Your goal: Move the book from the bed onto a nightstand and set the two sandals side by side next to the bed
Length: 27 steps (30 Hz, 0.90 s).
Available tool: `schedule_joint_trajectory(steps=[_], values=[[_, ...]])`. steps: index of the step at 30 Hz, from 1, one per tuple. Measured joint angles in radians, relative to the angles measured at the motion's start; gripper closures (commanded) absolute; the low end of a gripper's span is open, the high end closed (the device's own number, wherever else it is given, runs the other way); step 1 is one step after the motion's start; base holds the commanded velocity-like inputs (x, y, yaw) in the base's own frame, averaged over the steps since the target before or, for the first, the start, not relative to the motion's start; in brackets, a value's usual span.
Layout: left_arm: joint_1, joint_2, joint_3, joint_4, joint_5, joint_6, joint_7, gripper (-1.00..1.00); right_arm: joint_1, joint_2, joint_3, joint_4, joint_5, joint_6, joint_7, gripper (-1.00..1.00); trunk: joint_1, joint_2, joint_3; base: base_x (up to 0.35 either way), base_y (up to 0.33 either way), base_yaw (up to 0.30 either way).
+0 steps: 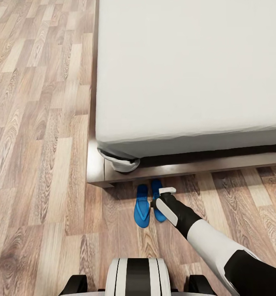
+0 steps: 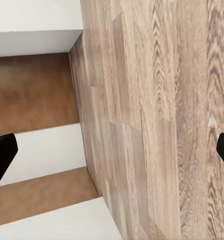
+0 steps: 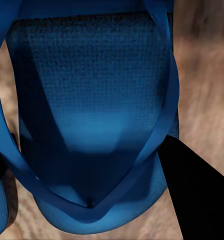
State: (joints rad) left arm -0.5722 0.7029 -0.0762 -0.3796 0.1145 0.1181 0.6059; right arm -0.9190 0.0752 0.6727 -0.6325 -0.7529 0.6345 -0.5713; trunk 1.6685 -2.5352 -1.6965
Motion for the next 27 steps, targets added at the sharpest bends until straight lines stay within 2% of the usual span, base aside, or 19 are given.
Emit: schedule_joint_trajectory(steps=[2,6,27], values=[[0.0,0.0,0.0,0.0,0.0,0.0,0.0,-1.0,0.0,0.0,0.0,0.0,0.0,0.0,0.0,1.0,0.0,0.0,0.0,0.0,0.0,0.0],[0.0,0.0,0.0,0.0,0.0,0.0,0.0,-1.0,0.0,-0.001,0.001,0.001,-0.001,0.0,0.0,1.0,0.002,-0.001,-0.015,0.0,0.0,0.0],[0.0,0.0,0.0,0.0,0.0,0.0,0.0,-1.0,-0.007,0.001,0.001,0.018,0.001,0.0,0.003,1.0,0.002,-0.001,-0.015,0.0,0.0,0.0]])
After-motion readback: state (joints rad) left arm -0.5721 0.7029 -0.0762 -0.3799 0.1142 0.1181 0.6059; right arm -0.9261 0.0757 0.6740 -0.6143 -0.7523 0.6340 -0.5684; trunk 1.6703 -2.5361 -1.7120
